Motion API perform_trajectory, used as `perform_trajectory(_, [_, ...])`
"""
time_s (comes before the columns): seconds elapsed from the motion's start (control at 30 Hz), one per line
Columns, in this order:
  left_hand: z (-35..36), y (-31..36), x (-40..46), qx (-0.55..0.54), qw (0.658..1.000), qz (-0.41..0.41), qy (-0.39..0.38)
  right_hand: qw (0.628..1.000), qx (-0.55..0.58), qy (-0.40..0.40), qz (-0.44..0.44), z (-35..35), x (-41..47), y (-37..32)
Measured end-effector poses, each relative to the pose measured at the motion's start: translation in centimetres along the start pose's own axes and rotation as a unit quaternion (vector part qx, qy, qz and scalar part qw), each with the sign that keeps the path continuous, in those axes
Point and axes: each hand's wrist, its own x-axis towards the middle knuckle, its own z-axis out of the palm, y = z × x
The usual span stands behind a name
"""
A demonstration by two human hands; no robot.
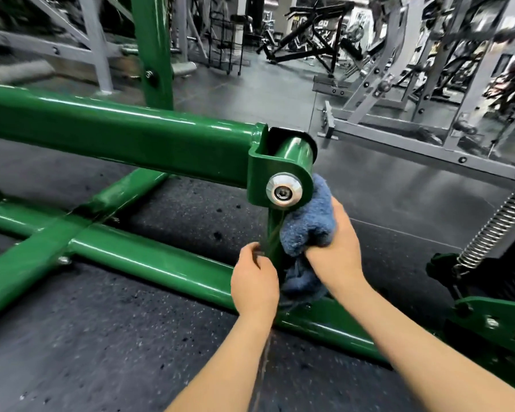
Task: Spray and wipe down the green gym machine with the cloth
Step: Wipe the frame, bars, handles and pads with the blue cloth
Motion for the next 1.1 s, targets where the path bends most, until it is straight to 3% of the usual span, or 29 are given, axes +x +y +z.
perform_trajectory(0.1, [-0.5, 0.7, 0.6, -0.044, 0.998, -0.04, -0.019, 0.997, -0.034, -0.032, 0.055, 0.5, -0.7, 1.2])
perform_trajectory(0.2, [-0.7, 0.2, 0.4, -0.053, 0.995, -0.07, -0.053, 0.96, -0.16, -0.191, 0.128, 0.7, -4.0, 5.5])
perform_trajectory(0.27, [-0.7, -0.1, 0.3, -0.076, 0.991, -0.08, -0.071, 0.924, -0.256, -0.263, 0.111, 1.1, -5.7, 7.4])
perform_trajectory(0.4, [0.2, -1.2, 0.8, -0.09, 0.989, -0.104, -0.056, 0.932, -0.264, -0.218, 0.118, 0.9, -5.3, 6.3])
perform_trajectory(0.53, [-0.6, 0.4, 0.9, -0.089, 0.991, -0.097, -0.034, 0.979, -0.134, -0.116, 0.102, -0.2, -4.2, 2.6])
perform_trajectory(0.67, [-0.9, 1.1, 1.3, -0.107, 0.989, -0.097, -0.024, 1.0, -0.01, -0.015, 0.013, -0.6, -1.7, -2.0])
perform_trajectory(0.77, [-1.1, 1.6, 0.7, -0.104, 0.99, -0.095, -0.027, 0.999, -0.004, 0.03, -0.044, -0.4, 0.1, -3.1])
perform_trajectory(1.1, [-2.1, 2.5, 0.9, -0.147, 0.982, -0.107, -0.051, 0.974, -0.191, -0.124, 0.01, -0.1, -3.2, 2.1])
